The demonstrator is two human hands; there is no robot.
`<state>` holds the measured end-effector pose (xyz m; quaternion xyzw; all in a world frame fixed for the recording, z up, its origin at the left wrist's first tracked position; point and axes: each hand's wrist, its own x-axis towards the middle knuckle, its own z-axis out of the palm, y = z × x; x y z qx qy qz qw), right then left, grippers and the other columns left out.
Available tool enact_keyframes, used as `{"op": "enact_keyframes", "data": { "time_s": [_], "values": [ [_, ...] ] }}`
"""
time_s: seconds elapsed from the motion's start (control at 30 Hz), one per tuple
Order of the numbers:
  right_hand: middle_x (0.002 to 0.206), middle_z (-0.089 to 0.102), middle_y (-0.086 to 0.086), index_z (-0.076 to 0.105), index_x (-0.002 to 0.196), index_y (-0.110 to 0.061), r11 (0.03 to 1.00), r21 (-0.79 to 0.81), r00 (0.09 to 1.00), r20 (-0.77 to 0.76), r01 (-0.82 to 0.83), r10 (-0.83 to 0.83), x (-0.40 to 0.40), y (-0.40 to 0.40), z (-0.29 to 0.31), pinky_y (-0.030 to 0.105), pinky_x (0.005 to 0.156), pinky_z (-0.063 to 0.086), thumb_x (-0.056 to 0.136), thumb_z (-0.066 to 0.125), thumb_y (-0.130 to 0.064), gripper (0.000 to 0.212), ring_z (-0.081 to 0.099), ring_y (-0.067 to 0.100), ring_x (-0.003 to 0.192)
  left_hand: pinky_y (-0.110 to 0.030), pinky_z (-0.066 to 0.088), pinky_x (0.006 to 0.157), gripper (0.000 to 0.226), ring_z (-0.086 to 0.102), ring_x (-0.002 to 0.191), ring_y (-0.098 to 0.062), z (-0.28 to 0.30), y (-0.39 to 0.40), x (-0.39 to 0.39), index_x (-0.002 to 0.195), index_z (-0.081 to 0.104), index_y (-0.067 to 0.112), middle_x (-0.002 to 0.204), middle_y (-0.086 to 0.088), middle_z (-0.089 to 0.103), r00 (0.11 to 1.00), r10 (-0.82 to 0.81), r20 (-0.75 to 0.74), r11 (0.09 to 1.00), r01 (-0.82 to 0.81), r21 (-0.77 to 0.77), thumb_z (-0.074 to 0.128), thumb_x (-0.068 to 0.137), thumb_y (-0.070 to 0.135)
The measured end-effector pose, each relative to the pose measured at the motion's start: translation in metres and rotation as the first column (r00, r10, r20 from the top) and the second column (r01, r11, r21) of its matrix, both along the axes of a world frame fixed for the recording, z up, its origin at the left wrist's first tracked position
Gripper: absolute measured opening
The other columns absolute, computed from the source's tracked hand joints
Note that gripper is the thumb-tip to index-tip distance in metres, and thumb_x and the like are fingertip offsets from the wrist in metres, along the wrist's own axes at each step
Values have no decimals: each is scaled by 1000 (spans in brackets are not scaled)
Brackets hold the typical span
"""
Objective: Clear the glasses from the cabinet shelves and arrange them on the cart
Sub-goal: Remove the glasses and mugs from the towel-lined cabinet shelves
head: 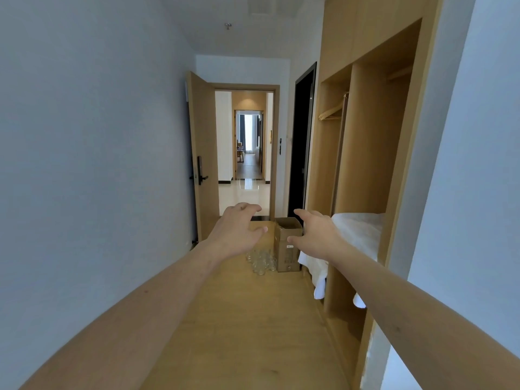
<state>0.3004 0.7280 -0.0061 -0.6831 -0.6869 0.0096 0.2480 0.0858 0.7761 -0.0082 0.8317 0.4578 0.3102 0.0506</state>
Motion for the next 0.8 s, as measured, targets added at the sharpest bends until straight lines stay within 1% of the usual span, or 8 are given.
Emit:
{"op": "enact_keyframes", "data": {
  "time_s": [0.2,0.3,0.43,0.57,0.8],
  "values": [
    [154,41,5,29,157,-26,1000,13,1000,-2,-14,14,38,98,1,50,106,46,87,68,-38,81,39,33,138,-43,37,114,59,36,141,-25,4,96,38,150,43,23,153,-1,43,999,44,-14,999,-43,26,58,97,45],
    [154,42,5,28,157,-25,1000,20,1000,-8,-16,16,64,156,10,48,106,46,88,68,-38,81,40,33,138,-44,38,114,60,36,141,-26,12,152,62,150,43,23,154,-3,43,997,67,-35,997,-66,27,58,97,45],
    [154,43,4,29,157,-26,999,30,999,2,-35,35,99,227,20,47,105,48,88,68,-39,81,42,32,137,-40,36,113,60,36,140,-25,23,224,96,150,43,24,154,-1,43,995,86,-46,996,-85,35,58,97,47],
    [158,38,2,29,157,-28,998,31,998,-19,-52,52,123,286,25,48,108,46,89,69,-42,81,38,30,141,-38,35,111,59,37,139,-24,26,277,121,148,45,24,153,-1,44,994,106,-21,994,-105,25,59,96,47],
    [160,34,1,27,158,-28,997,-11,995,-68,-74,74,143,381,11,45,111,42,90,67,-37,80,32,29,145,-37,34,111,59,38,140,-26,24,368,141,149,44,24,153,-4,44,991,124,-48,992,-124,4,59,96,47]
  ]
}}
